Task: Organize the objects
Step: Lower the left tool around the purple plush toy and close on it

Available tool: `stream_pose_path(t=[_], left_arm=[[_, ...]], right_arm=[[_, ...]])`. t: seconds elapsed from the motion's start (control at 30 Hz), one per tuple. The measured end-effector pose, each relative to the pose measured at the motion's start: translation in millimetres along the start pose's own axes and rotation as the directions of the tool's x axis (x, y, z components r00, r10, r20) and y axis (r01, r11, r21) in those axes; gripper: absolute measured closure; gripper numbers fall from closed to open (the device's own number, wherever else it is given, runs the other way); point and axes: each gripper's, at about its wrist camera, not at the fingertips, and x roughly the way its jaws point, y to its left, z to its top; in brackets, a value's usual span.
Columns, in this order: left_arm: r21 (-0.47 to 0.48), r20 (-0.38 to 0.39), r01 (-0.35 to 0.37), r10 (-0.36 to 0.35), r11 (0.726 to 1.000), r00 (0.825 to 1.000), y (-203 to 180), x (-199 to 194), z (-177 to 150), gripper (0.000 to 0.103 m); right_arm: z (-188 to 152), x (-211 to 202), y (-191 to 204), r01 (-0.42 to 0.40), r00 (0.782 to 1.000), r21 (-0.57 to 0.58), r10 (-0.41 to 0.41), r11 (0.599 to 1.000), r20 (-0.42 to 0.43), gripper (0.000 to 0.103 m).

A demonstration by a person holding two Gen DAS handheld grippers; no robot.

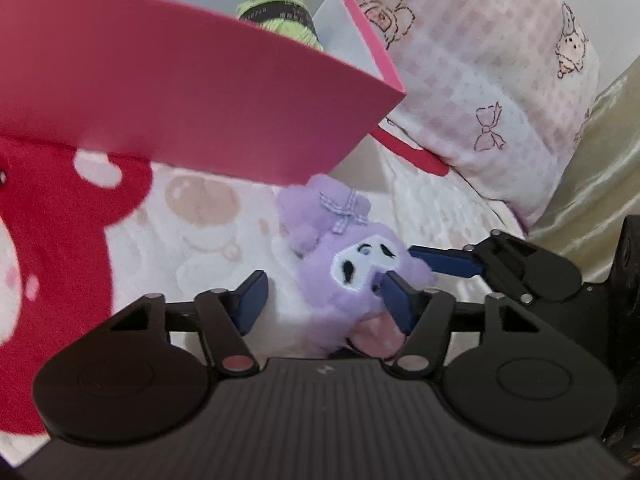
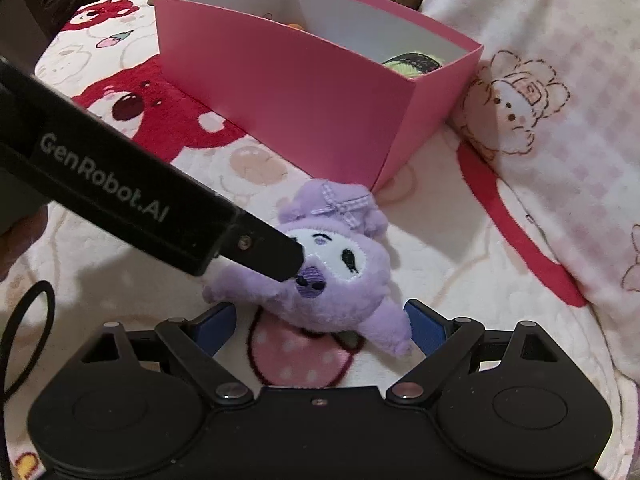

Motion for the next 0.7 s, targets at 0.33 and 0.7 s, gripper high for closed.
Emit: stream_pose_path(t=[0.33,0.7], left_arm=[[-0.015,-0.03,0.038,-0.038,0.999,0.999,5.5,11.5,-2.3,0.056],[0.036,-0.06,0.06,-0.058,0.998,0.997,-3.0,11.4,-5.0,0.07]], right_arm=[[3.3,2.3,2.9,-0.014,1.0,0.157,0.016,0.988,-0.013,0.011],[1.4,-0.3,-3.1,0.039,0.999,0.182,-0.037,0.982,-0.017,0.034]])
